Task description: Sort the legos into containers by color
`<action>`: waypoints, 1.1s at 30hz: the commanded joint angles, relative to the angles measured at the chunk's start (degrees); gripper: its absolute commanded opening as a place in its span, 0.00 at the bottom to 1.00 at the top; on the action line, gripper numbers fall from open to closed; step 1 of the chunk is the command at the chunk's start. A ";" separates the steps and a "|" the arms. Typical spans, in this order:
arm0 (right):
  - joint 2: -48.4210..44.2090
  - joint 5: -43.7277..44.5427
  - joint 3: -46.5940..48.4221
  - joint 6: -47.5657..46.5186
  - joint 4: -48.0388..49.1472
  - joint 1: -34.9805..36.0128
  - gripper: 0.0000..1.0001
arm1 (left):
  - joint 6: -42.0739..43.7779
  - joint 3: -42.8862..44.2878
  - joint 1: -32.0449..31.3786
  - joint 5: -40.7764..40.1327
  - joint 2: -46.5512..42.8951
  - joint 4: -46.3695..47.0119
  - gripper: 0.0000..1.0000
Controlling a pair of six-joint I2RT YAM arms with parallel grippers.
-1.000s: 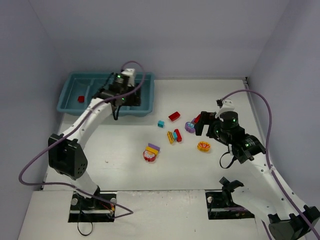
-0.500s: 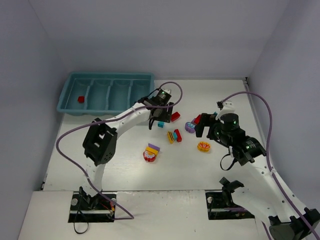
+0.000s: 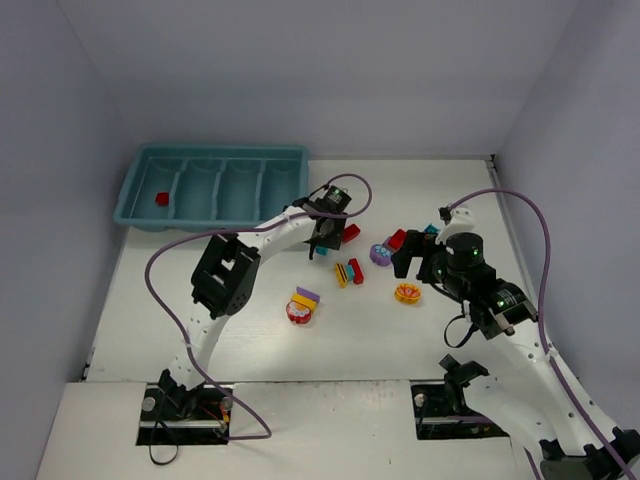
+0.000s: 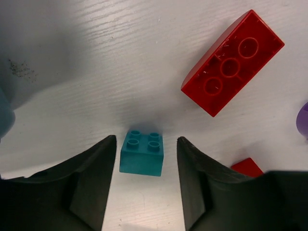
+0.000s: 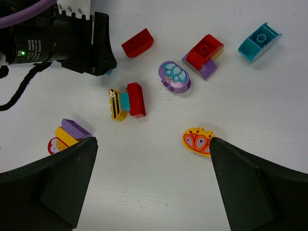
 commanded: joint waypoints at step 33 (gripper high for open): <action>1.83 0.22 0.75 -0.93 2.74 0.14 0.99 | 8.51 23.05 35.92 -6.72 -6.62 -9.37 0.00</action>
